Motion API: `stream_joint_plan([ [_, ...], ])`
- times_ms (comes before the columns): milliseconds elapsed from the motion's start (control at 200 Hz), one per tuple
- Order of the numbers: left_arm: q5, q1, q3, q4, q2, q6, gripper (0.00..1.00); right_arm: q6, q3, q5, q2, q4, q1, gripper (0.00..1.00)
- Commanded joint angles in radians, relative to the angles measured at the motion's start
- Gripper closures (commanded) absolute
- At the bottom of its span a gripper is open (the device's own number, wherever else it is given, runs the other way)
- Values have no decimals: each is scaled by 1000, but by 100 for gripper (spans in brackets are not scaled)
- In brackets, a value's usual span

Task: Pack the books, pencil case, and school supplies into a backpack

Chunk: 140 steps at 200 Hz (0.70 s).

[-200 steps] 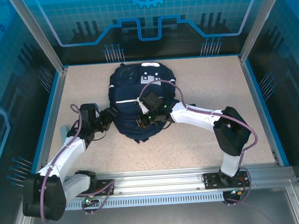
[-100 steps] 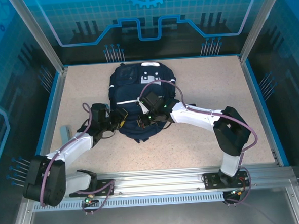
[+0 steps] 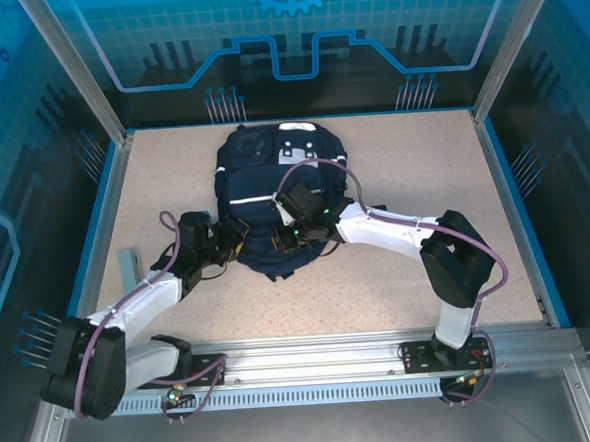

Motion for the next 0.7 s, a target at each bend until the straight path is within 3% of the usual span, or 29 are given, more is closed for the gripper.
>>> stream_joint_plan([
  [0,-59,-7,-31,-49,-34,-1,57,11,2,11,-15,15,6,100],
  [570,-44,-7,23,104,82,28,57,2,-1,6,-22,-1,12,100],
  [695,-48,-7,31,93,91,31,64,-6,0,4,-22,-4,13,100],
])
